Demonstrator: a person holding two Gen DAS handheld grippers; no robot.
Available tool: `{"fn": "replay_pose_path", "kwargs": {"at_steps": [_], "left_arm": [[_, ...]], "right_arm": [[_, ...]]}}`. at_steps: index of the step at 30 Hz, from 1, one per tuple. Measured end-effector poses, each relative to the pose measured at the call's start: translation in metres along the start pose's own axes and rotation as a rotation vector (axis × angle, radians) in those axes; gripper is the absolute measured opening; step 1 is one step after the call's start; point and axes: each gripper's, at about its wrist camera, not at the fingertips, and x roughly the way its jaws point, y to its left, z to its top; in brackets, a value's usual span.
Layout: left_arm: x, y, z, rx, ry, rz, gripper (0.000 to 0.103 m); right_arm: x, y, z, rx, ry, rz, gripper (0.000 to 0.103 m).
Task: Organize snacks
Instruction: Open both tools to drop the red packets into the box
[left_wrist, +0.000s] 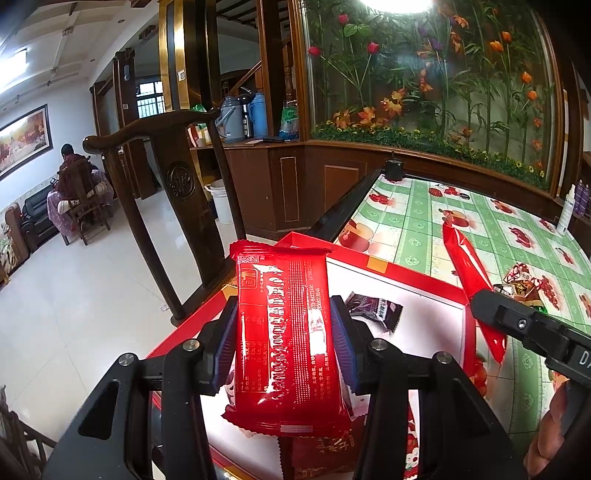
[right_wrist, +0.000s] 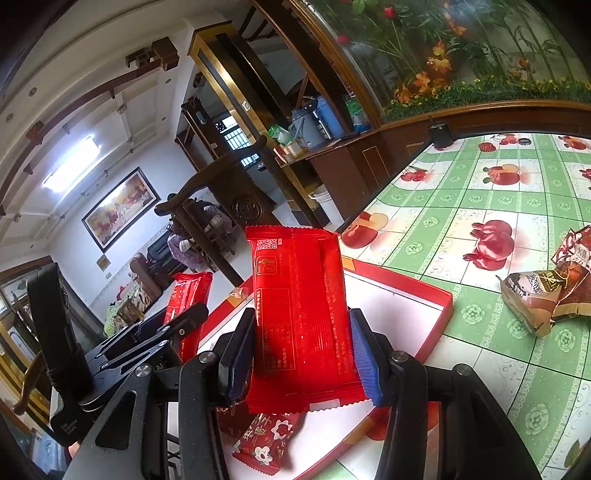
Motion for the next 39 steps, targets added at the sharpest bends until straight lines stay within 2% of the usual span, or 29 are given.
{"fn": "replay_pose_path", "kwargs": {"at_steps": [21, 28, 30, 32, 33, 35, 39], "left_arm": [[0.008, 0.020, -0.002, -0.018, 0.023, 0.035, 0.046], [0.016, 0.010, -0.009, 0.013, 0.062, 0.001, 0.046], [0.015, 0.006, -0.009, 0.027, 0.060, -0.011, 0.052], [0.008, 0.001, -0.009, 0.047, 0.025, 0.019, 0.079], [0.005, -0.001, -0.009, 0.055, 0.006, 0.035, 0.084], [-0.003, -0.004, -0.008, 0.080, -0.039, 0.068, 0.085], [-0.002, -0.003, -0.007, 0.078, -0.031, 0.059, 0.085]], "right_arm": [[0.004, 0.007, -0.005, -0.041, 0.016, -0.039, 0.050], [0.013, 0.013, -0.012, -0.083, 0.047, -0.059, 0.050], [0.017, 0.013, -0.012, -0.083, 0.061, -0.052, 0.053], [0.019, 0.011, -0.012, -0.069, 0.079, -0.053, 0.056], [0.018, 0.009, -0.011, -0.062, 0.081, -0.055, 0.057], [0.014, 0.005, -0.009, -0.043, 0.054, -0.063, 0.060], [0.007, -0.003, -0.005, 0.002, 0.024, -0.073, 0.063]]}}
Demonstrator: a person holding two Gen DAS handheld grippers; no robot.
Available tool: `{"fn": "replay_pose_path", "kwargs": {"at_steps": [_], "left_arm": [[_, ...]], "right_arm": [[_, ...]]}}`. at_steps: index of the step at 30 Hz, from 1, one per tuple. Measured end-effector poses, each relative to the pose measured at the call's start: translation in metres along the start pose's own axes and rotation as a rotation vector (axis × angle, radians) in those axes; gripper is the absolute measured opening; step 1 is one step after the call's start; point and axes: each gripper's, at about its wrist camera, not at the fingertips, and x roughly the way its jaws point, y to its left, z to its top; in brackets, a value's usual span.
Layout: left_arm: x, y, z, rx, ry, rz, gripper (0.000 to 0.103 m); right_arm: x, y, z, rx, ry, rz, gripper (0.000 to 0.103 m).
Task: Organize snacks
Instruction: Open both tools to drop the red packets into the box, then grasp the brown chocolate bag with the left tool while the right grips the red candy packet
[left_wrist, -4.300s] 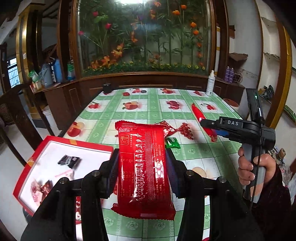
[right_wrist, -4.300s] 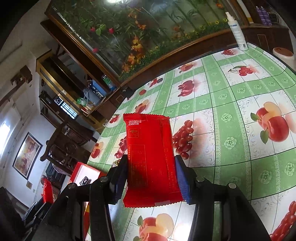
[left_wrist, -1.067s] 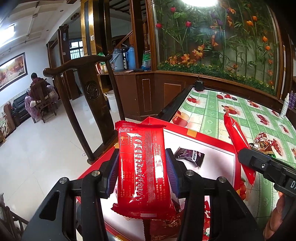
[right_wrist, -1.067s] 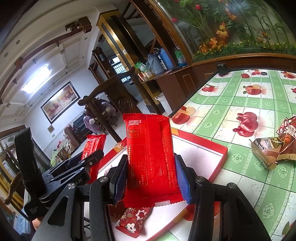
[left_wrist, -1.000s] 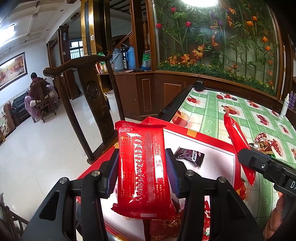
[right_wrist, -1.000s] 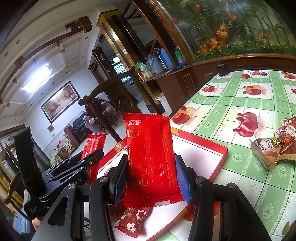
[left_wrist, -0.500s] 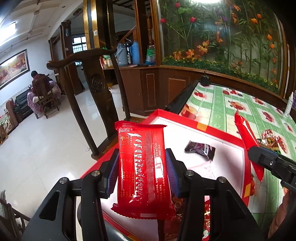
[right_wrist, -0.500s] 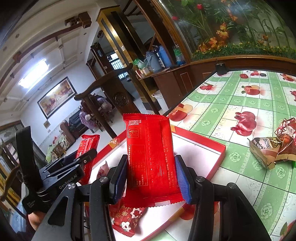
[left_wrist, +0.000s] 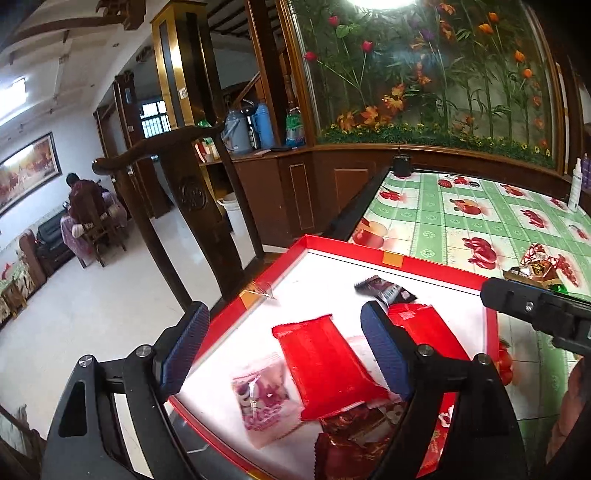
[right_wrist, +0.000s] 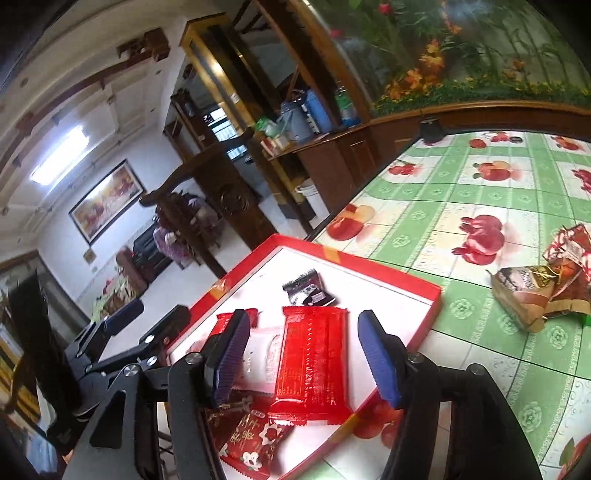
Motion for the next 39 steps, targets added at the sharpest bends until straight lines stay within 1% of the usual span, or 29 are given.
{"fn": "replay_pose_path", "kwargs": {"at_steps": [3, 8, 10, 14, 16, 19, 21, 22, 25, 28, 30, 31, 33, 35, 39], "left_arm": [[0.002, -0.004, -0.004, 0.003, 0.025, -0.020, 0.085], [-0.002, -0.024, -0.010, 0.049, 0.045, -0.055, 0.085], [-0.006, -0.035, -0.009, 0.075, 0.041, -0.078, 0.085], [-0.017, -0.049, -0.011, 0.123, 0.022, -0.093, 0.085], [-0.020, -0.053, -0.012, 0.134, 0.023, -0.092, 0.085], [-0.022, -0.054, -0.014, 0.132, 0.037, -0.103, 0.085], [-0.024, -0.055, -0.015, 0.131, 0.042, -0.116, 0.085], [-0.026, -0.057, -0.015, 0.134, 0.044, -0.124, 0.085], [-0.031, -0.065, -0.017, 0.154, 0.041, -0.137, 0.085], [-0.037, -0.074, -0.017, 0.171, 0.041, -0.156, 0.085], [-0.040, -0.080, -0.017, 0.181, 0.040, -0.169, 0.085], [-0.042, -0.082, -0.017, 0.186, 0.039, -0.172, 0.085], [-0.044, -0.085, -0.016, 0.189, 0.040, -0.176, 0.085], [-0.046, -0.086, -0.013, 0.187, 0.043, -0.184, 0.085], [-0.053, -0.086, -0.011, 0.195, 0.032, -0.182, 0.085]], "right_arm": [[0.002, -0.002, 0.001, 0.010, 0.014, -0.022, 0.063], [0.004, -0.005, 0.000, 0.017, 0.026, -0.048, 0.063], [0.003, -0.007, 0.000, 0.018, 0.028, -0.063, 0.063], [-0.004, -0.014, 0.008, 0.013, 0.004, -0.108, 0.063], [-0.011, -0.029, 0.019, 0.020, -0.033, -0.165, 0.063], [-0.017, -0.064, 0.036, 0.081, -0.043, -0.199, 0.063], [-0.023, -0.094, 0.049, 0.102, -0.078, -0.278, 0.063], [-0.024, -0.102, 0.054, 0.094, -0.082, -0.309, 0.063], [-0.020, -0.132, 0.066, 0.043, -0.076, -0.459, 0.064], [-0.004, -0.164, 0.069, 0.087, 0.002, -0.521, 0.064], [0.009, -0.174, 0.066, 0.073, 0.052, -0.564, 0.062], [0.017, -0.176, 0.065, 0.070, 0.108, -0.574, 0.065], [0.022, -0.170, 0.062, 0.021, 0.150, -0.605, 0.064], [0.023, -0.165, 0.057, -0.029, 0.170, -0.634, 0.064], [0.011, -0.157, 0.045, -0.062, 0.217, -0.631, 0.064]]}}
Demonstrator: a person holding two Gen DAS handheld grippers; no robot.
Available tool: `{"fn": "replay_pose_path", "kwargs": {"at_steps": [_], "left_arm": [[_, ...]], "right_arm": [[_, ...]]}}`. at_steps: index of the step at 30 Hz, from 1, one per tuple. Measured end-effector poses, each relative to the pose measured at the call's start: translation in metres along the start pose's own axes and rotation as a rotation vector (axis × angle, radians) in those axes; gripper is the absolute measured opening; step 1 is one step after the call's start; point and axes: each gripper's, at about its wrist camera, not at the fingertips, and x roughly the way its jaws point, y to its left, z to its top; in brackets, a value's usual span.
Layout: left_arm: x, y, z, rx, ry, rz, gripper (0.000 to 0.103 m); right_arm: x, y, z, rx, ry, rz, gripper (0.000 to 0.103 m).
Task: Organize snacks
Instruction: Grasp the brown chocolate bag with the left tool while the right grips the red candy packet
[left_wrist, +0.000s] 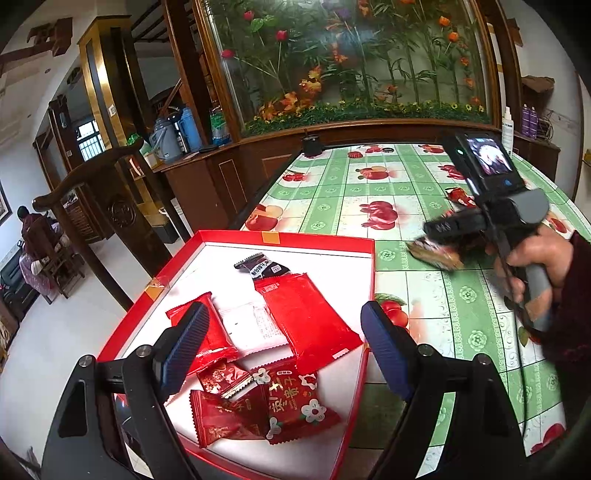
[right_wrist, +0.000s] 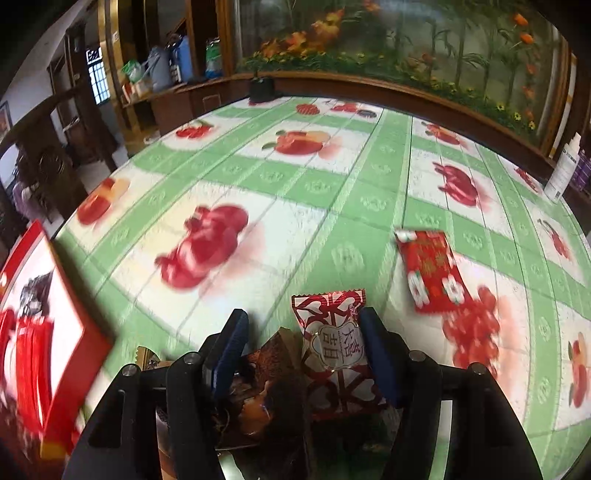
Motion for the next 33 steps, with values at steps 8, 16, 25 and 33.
{"fn": "replay_pose_path", "kwargs": {"at_steps": [8, 16, 25, 33], "left_arm": [[-0.002, -0.022, -0.006, 0.029, 0.018, -0.056, 0.085], [-0.018, -0.078, 0.002, 0.124, 0.009, -0.213, 0.085], [-0.005, -0.144, 0.016, 0.170, 0.016, -0.350, 0.085], [0.007, -0.168, 0.005, 0.199, 0.055, -0.510, 0.084]], "right_arm": [[-0.077, -0.040, -0.061, -0.125, -0.021, 0.183, 0.068], [-0.110, -0.167, -0.082, 0.271, -0.086, 0.246, 0.073], [-0.111, -0.152, -0.081, 0.228, -0.045, 0.206, 0.073], [-0.102, -0.159, -0.083, 0.288, 0.010, 0.175, 0.073]]}}
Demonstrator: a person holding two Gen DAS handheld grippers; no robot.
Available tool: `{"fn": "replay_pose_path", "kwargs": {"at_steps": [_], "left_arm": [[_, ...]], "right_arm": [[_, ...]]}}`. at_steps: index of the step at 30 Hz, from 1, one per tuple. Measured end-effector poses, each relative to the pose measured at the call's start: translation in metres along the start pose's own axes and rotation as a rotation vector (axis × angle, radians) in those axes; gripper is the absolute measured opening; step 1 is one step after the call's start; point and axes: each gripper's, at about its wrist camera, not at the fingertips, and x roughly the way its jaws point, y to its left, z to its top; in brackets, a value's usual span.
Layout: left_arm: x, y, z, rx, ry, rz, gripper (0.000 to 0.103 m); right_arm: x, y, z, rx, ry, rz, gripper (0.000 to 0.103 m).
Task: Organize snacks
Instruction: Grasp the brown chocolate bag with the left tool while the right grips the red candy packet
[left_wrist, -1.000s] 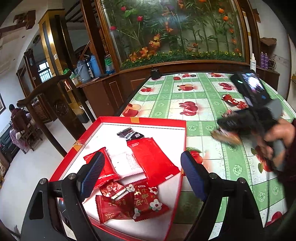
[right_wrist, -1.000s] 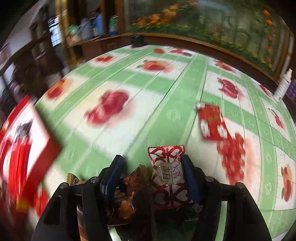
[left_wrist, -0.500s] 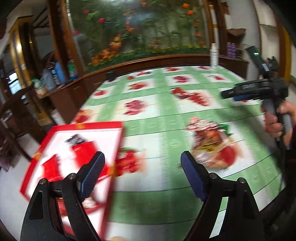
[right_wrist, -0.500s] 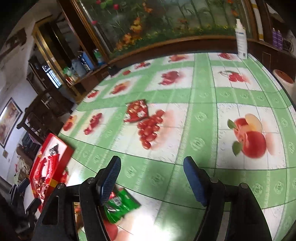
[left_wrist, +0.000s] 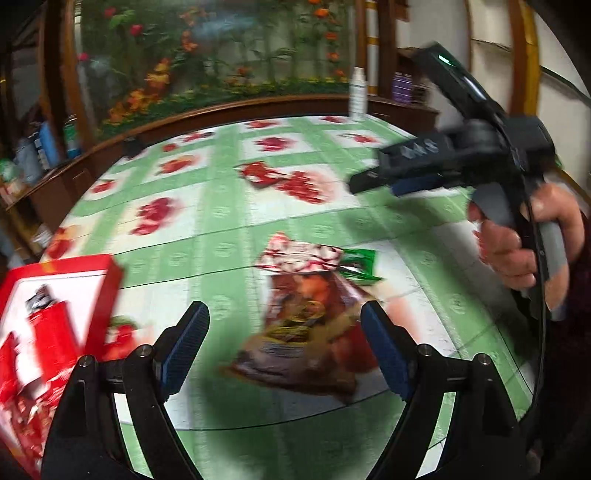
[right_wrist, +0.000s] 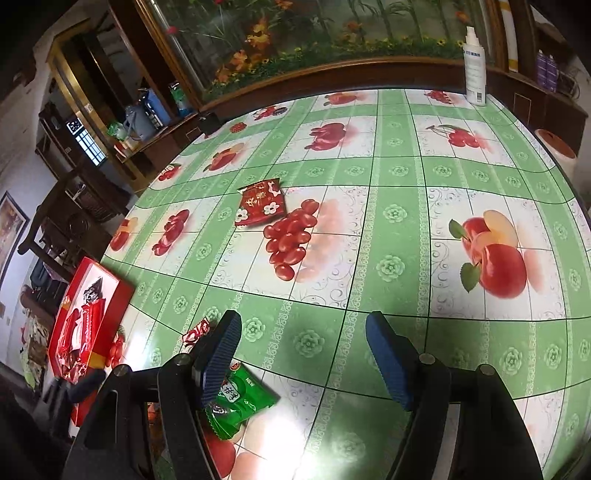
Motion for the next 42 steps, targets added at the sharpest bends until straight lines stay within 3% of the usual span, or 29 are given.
{"fn": "replay_pose_path", "kwargs": {"at_steps": [2, 6, 9, 10, 17, 22, 29, 32, 35, 42], "left_arm": [[0.009, -0.003, 0.000, 0.011, 0.032, 0.021, 0.084], [0.027, 0.009, 0.001, -0.069, 0.119, -0.031, 0.084], [0.038, 0.022, -0.003, -0.147, 0.184, -0.055, 0.072], [0.035, 0.023, -0.002, -0.145, 0.168, -0.048, 0.063], [0.034, 0.037, -0.003, -0.190, 0.171, -0.049, 0.060], [0.031, 0.045, -0.004, -0.214, 0.170, -0.037, 0.060], [0.027, 0.052, -0.007, -0.240, 0.203, -0.028, 0.060], [0.023, 0.055, -0.010, -0.247, 0.218, -0.036, 0.060], [0.021, 0.057, -0.012, -0.242, 0.230, -0.038, 0.060], [0.020, 0.060, -0.013, -0.240, 0.247, -0.042, 0.060]], "right_arm": [[0.001, 0.002, -0.001, 0.003, 0.006, 0.008, 0.073], [0.000, 0.004, -0.002, -0.002, 0.006, 0.018, 0.073], [0.001, 0.002, -0.002, 0.014, 0.009, 0.024, 0.073], [0.002, 0.001, -0.002, 0.016, 0.010, 0.021, 0.073], [0.002, -0.017, 0.003, 0.116, -0.034, 0.014, 0.073], [0.007, -0.040, 0.014, 0.249, -0.080, 0.094, 0.073], [0.041, -0.005, 0.057, 0.188, -0.091, 0.168, 0.073], [0.055, 0.021, 0.080, 0.128, -0.073, 0.127, 0.073], [0.075, 0.036, 0.101, 0.070, -0.032, 0.017, 0.082], [0.128, 0.056, 0.122, 0.024, 0.116, -0.040, 0.081]]}}
